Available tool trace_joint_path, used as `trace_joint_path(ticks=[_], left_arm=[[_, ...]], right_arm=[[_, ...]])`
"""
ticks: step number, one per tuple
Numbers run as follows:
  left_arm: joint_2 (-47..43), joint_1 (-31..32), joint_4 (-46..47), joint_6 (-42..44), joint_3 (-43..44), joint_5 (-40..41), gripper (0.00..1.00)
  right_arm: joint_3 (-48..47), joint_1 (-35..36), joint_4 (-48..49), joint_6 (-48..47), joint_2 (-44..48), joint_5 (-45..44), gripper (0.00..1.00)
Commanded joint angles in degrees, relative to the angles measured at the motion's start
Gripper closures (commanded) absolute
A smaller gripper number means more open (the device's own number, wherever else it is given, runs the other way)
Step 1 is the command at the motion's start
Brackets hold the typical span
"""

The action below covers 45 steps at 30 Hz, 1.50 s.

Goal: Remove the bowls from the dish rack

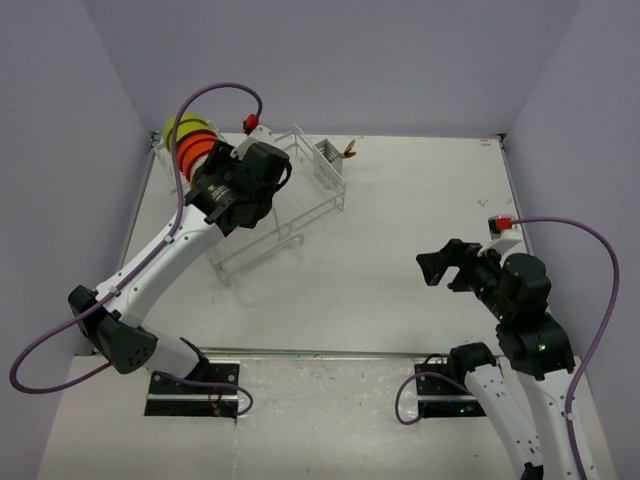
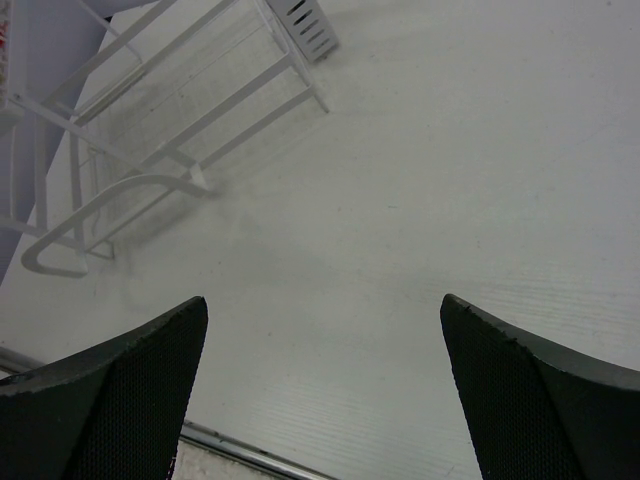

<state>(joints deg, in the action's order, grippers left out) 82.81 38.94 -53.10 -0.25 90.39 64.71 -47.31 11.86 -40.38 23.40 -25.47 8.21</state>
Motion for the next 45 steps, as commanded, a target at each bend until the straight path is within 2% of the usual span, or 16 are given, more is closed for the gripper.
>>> trace_joint_path(ticks=[1,3,7,13,16,19,21,22,30,39,45], left_arm=[[-1.60,-0.44,5.11,2.89,-0.30,-0.81,0.46],[-1.59,-0.70,6.51,3.67,-1.17,-0.72,0.51],[-1.94,-1.41,8.28,4.47,-1.88,-0.99,0.55],[-1.95,-1.94,10.12,5.44,-3.81,-2.12,0.73],[-2.03,-1.85,10.47,5.61,-4.17,-3.09,0.76],[-2.47,-1.94,11.00,5.96,-4.17,-3.71,0.88],[-2.65,-1.85,11.26,6.49,-4.17,-3.54,0.90],[-2.74,-1.94,11.27,6.49,-3.99,-3.45,1.00],[-4.23,-1.85,11.53,6.14,-3.03,-1.78,1.00],[-10.37,-1.67,15.57,5.17,-5.04,-8.36,1.00],[-11.00,-1.67,15.66,4.30,-5.49,-10.56,1.00]], right_arm=[[0.38,-0.26,2.85,-0.11,-0.36,1.99,0.01],[0.46,-0.26,3.03,-0.11,-0.37,2.08,0.01],[0.46,-0.26,2.94,-0.19,-0.28,2.08,0.01],[0.46,-0.26,2.85,-0.20,-0.01,1.99,0.01],[0.64,-0.26,3.03,-0.19,0.16,2.08,0.01],[0.73,-0.26,3.12,-0.19,0.34,2.08,0.01],[0.73,-0.26,3.12,-0.11,0.60,1.99,0.01],[0.64,-0.26,3.20,-0.11,0.60,1.99,0.01],[0.64,-0.26,3.73,0.68,0.78,2.25,0.01],[0.73,-0.26,5.14,1.82,0.78,2.95,0.01],[0.55,-0.26,5.66,2.18,0.52,3.22,0.01]])
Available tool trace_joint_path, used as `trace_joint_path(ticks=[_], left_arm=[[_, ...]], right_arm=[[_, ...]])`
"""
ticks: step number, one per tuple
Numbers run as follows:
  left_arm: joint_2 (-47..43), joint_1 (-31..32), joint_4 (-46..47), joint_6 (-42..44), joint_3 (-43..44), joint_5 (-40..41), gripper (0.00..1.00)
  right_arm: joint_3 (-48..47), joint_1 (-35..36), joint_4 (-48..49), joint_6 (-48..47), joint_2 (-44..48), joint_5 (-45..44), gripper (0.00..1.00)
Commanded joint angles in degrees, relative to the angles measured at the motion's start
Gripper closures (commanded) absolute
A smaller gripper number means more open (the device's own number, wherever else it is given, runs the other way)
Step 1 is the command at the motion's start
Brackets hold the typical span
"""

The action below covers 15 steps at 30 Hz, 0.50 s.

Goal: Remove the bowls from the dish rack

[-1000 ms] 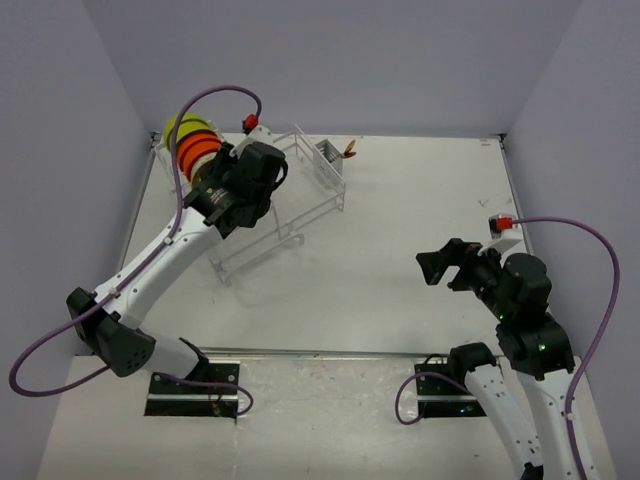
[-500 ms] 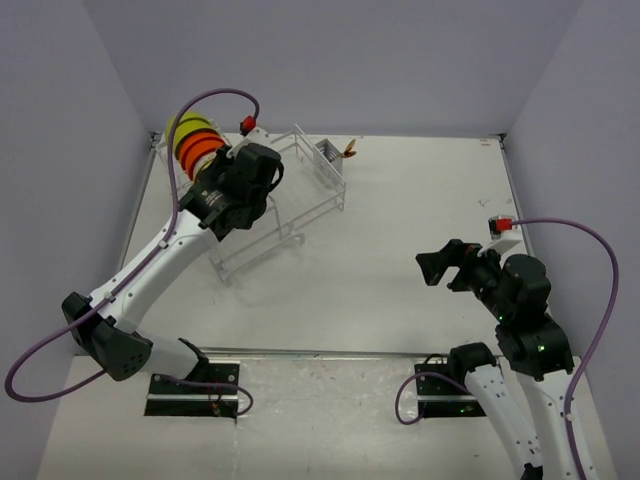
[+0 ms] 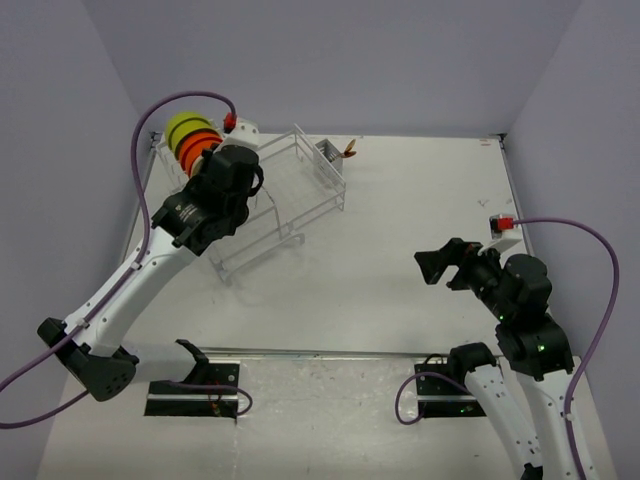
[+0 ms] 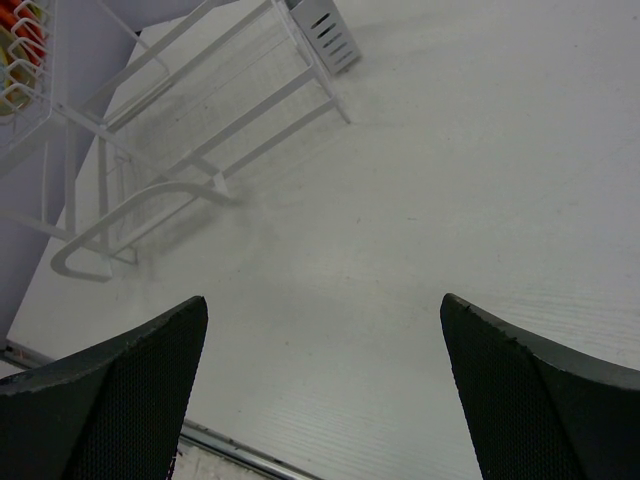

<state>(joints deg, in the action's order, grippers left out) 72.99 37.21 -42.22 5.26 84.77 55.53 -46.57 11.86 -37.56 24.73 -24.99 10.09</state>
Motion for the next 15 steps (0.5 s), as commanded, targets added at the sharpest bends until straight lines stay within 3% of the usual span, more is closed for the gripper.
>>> trace_joint_path(ticks=[1,8,15], left_arm=[[-1.36,0.05,4.69,-1.39,0.04,-2.52,1.00],[-2.41,0.05,3.28,-3.76,0.04,-9.02,1.00],[-4.96,0.05,4.42,-7.89,-0.84,-17.56,1.00]], right_arm=[[-0.28,-0.26,2.84,0.85,0.03,1.43,0.01],[-0.19,-0.26,3.28,0.67,0.12,1.95,0.01],[0.86,-0.26,9.69,2.07,-3.39,14.33,0.01]])
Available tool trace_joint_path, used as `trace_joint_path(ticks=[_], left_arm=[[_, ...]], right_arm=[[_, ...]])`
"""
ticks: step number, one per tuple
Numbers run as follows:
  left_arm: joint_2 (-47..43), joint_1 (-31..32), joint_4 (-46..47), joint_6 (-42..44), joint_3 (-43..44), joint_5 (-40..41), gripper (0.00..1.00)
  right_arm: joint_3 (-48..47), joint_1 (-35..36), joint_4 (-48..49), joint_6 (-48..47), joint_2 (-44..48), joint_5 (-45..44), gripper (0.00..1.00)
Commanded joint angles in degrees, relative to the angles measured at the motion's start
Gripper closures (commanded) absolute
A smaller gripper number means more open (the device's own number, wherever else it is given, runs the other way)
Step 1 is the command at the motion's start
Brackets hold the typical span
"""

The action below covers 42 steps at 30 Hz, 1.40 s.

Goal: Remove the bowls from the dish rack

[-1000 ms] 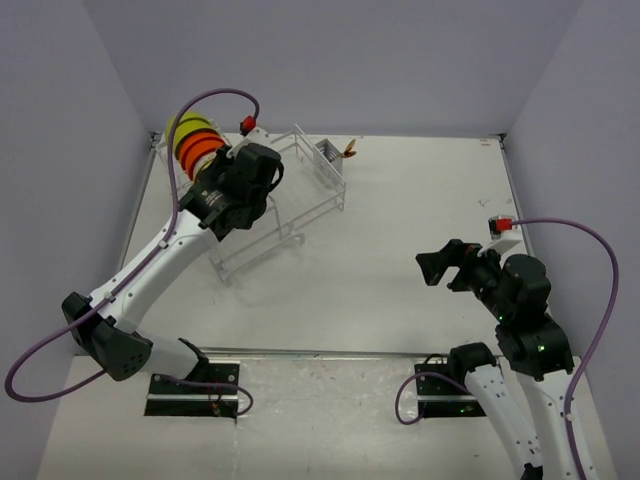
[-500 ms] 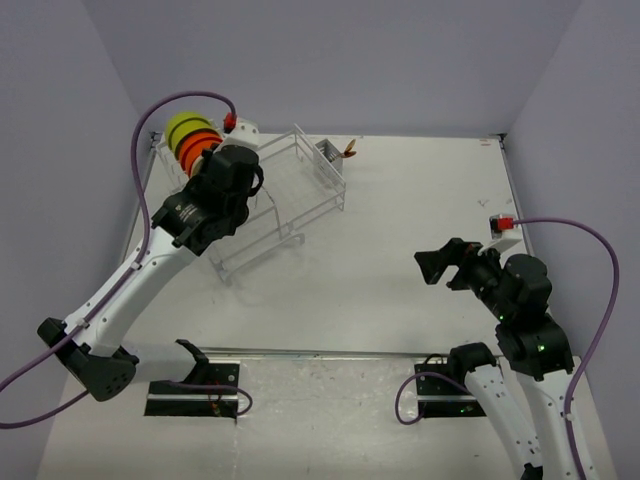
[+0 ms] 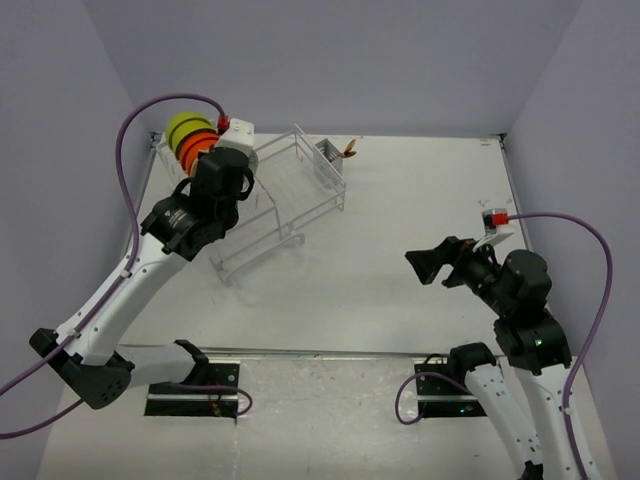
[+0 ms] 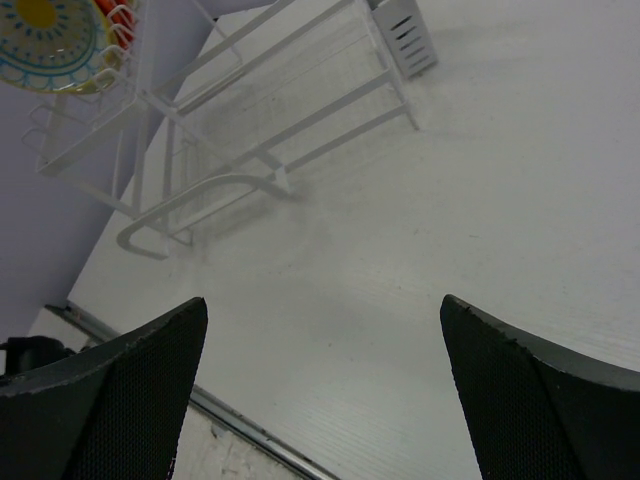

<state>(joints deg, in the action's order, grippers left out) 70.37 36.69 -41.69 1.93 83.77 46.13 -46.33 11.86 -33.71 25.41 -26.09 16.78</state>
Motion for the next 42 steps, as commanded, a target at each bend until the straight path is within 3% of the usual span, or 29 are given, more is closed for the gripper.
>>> trace_joint_path(ticks=[1,9,14,17,25,29,33,38,39,40,42], left_arm=[[-2.34,0.67,3.64,-5.27,0.08,-8.25,1.00],[-3.13,0.58,1.97,-7.99,0.60,-6.49,1.00],[-4.88,0.67,-0.32,-13.62,3.33,-10.44,1.00],[-6.21,0.67,-0.06,-15.55,3.16,-13.78,1.00],[-8.23,0.67,2.75,-17.58,-0.52,-13.09,1.00],[-7.62,0.67,4.69,-17.84,-3.34,-8.61,1.00],[-6.39,0.84,2.68,-16.79,-3.53,-9.48,1.00],[-0.59,8.12,-9.70,-19.33,5.08,5.59,1.00],[0.98,10.92,-10.59,-19.77,5.96,6.77,0.94],[1.96,11.82,-11.56,-20.21,8.06,7.39,0.73],[3.89,13.66,-13.24,-21.00,10.44,8.45,0.73]], right_arm=[[0.97,-0.26,8.38,1.92,-3.78,10.53,0.01],[-0.52,0.44,17.44,6.23,-13.09,17.85,0.01],[-2.53,4.21,25.89,8.86,-20.39,22.86,0.01],[-5.70,8.52,25.89,7.73,-25.76,19.71,0.01],[-12.38,15.47,27.21,6.68,-35.25,13.20,0.01],[-15.54,17.41,26.07,6.14,-39.39,11.00,0.01],[-15.55,18.55,25.36,5.53,-40.18,9.42,0.01],[-16.08,18.55,23.70,4.56,-40.36,8.18,0.01],[-15.99,18.64,23.78,4.48,-40.62,8.27,0.01],[-15.99,18.55,23.87,4.65,-40.80,8.36,0.01],[-15.73,18.64,23.96,4.74,-41.15,8.36,0.01]])
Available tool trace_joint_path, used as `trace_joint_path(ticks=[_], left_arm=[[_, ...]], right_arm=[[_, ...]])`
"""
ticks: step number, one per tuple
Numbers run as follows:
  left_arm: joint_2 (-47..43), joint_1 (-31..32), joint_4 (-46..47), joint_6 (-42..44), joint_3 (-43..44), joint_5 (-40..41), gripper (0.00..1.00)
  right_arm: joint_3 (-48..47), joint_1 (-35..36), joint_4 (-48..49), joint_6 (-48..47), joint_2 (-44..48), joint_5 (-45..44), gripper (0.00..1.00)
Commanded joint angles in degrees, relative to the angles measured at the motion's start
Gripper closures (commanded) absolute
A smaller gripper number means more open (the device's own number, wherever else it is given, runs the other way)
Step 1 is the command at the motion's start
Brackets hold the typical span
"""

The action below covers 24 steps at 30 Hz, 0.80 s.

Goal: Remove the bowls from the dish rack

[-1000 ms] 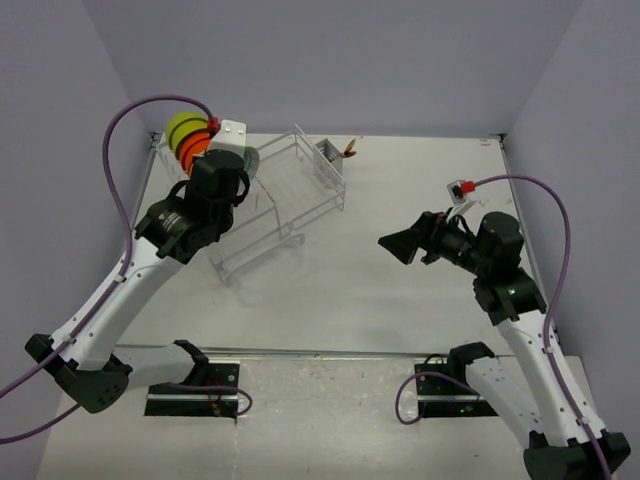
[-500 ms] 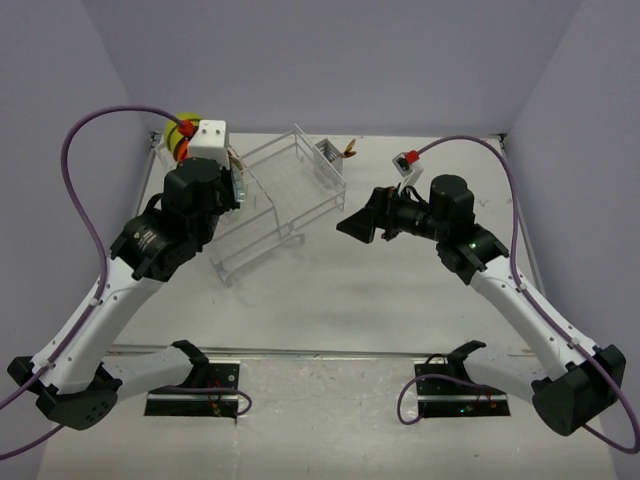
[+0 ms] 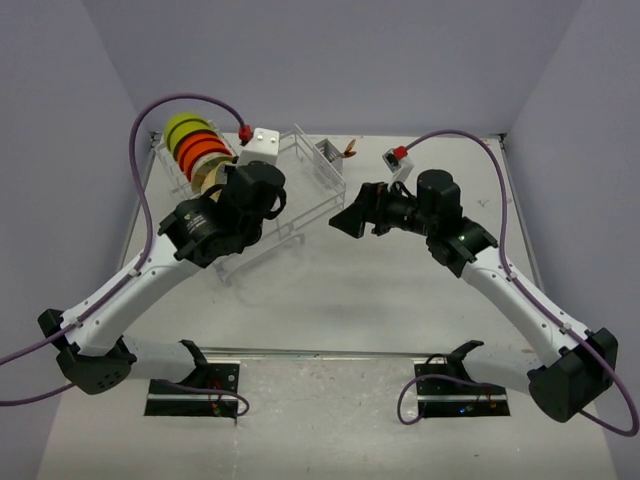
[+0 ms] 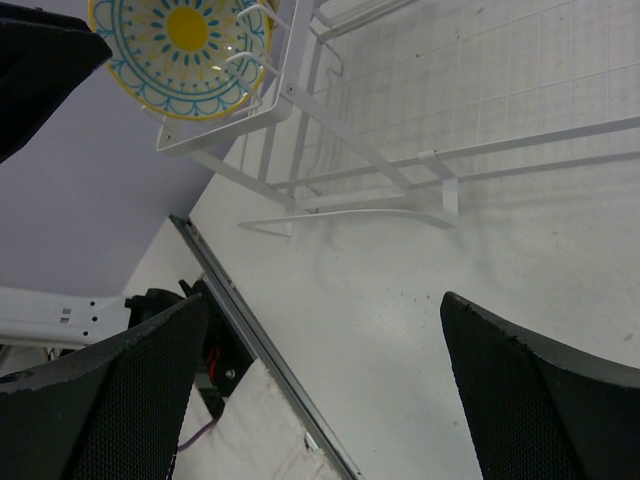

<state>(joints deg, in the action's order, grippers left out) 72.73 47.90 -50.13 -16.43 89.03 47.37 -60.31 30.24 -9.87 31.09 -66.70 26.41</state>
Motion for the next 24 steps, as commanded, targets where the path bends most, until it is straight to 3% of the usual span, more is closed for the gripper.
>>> trace_joint_path(ticks=[1,3,6,9,12,16,24], left_arm=[[2.23,2.90,-6.37,-2.99,5.88,9.64,0.73],[4.51,3.60,-10.84,-7.72,9.90,13.69,0.70],[7.33,3.34,-24.89,-18.97,14.92,22.83,0.61],[6.55,-0.85,-25.02,-18.56,14.24,23.21,0.43],[7.25,-6.32,-21.96,-13.92,11.97,21.19,0.39],[6.72,-7.47,-13.25,-7.66,8.18,17.14,0.39],[6.81,-10.55,-6.22,-4.49,2.29,13.36,0.58]], right_arm=[[-1.56,0.26,0.20,-0.86,-0.63,-1.28,0.01],[-1.30,0.26,0.11,-1.21,-0.80,-1.36,0.01],[-1.03,0.26,-0.76,-2.08,-0.54,-2.33,0.01],[-1.03,0.26,-1.47,-2.70,-0.45,-2.86,0.01],[-0.77,0.26,-1.73,-2.79,-0.19,-2.68,0.01],[-0.07,0.17,-1.73,-2.97,0.60,-3.03,0.01],[0.28,0.26,-2.61,-3.76,1.57,-3.91,0.01]])
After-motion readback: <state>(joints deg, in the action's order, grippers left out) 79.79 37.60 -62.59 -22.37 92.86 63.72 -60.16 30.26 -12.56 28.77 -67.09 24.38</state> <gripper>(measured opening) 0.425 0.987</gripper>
